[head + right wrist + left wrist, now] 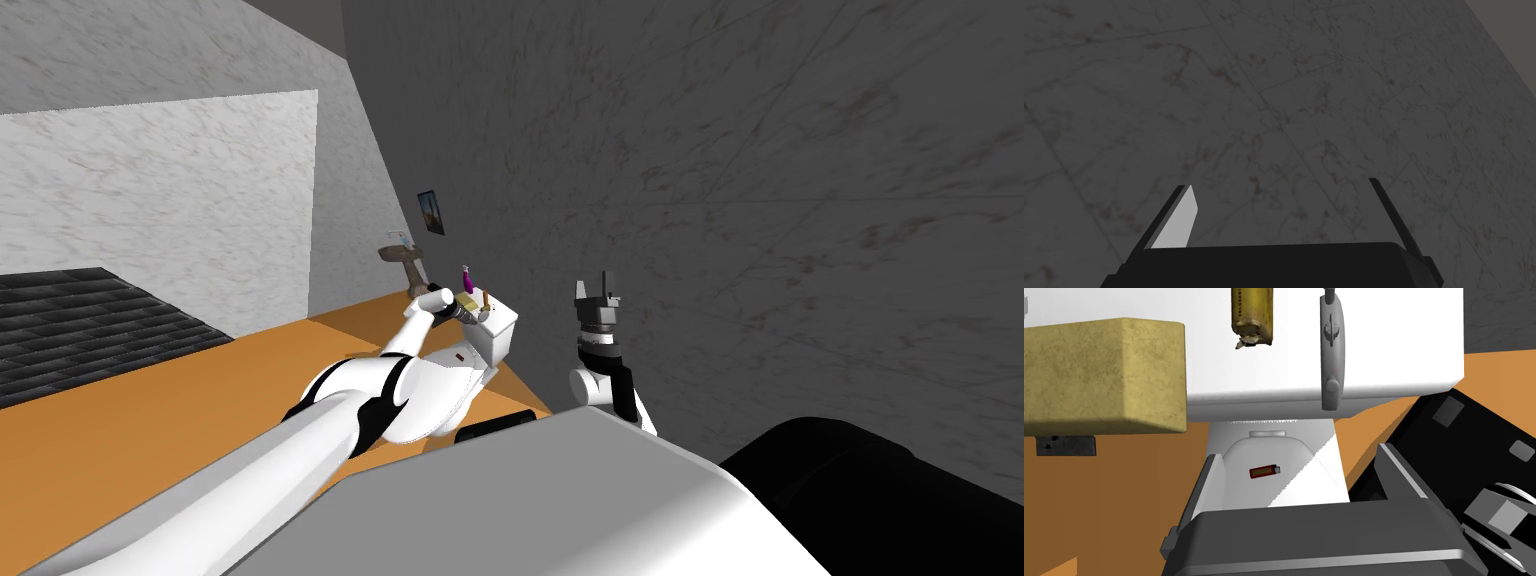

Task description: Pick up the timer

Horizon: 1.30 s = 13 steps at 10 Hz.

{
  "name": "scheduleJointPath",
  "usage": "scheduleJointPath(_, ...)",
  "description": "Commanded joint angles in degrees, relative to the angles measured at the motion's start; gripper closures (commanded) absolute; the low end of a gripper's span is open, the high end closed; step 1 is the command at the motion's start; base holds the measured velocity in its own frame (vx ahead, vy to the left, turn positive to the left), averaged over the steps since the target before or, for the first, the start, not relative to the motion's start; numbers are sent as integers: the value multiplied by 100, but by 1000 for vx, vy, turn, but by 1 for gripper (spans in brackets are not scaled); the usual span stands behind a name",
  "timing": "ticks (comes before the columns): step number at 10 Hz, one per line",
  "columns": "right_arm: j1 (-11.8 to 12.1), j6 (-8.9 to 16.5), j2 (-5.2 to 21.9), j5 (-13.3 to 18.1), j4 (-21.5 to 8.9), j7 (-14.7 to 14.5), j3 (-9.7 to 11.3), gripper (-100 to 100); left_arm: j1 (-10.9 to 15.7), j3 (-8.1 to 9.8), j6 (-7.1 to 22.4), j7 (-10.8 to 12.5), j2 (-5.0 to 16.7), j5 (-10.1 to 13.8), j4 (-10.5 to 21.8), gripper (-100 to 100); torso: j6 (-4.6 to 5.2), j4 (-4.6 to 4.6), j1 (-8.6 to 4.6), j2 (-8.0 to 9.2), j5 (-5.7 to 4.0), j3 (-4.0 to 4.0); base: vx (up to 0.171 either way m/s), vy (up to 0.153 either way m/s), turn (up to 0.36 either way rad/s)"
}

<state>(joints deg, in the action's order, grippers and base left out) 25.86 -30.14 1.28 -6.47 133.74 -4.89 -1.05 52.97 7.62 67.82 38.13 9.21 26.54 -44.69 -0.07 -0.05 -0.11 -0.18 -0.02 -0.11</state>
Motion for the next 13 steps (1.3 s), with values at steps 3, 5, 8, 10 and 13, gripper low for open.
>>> scheduleJointPath(3, 0, 0, 0, 0, 0, 0, 0, 0, 364, -50, 285, 243, -6, 114, 469, -100, 2, -1, -4, -6, -1, -3, 56, -21, -80)
scheduleJointPath(5, 0, 0, 0, 0, 0, 0, 0, 0, 601, -81, 501, 409, 15, 200, 766, -100, 0, 0, 3, 1, 1, 1, 51, -16, -72)
scheduleJointPath(8, 0, 0, 0, 0, 0, 0, 0, 0, 714, -97, 620, 490, 43, 248, 901, -100, 0, -1, -3, -7, 0, -4, 56, -20, -55)
scheduleJointPath(10, 0, 0, 0, 0, 0, 0, 0, 0, 641, -260, 587, 733, -93, 210, 774, -100, -2, 2, 7, 13, 2, 7, 13, 21, -12)
scheduleJointPath(13, 0, 0, 1, 0, 0, 0, -1, 0, 602, -341, 557, 847, -161, 189, 709, -100, -4, 2, 35, 11, 9, 6, 22, 63, -18)
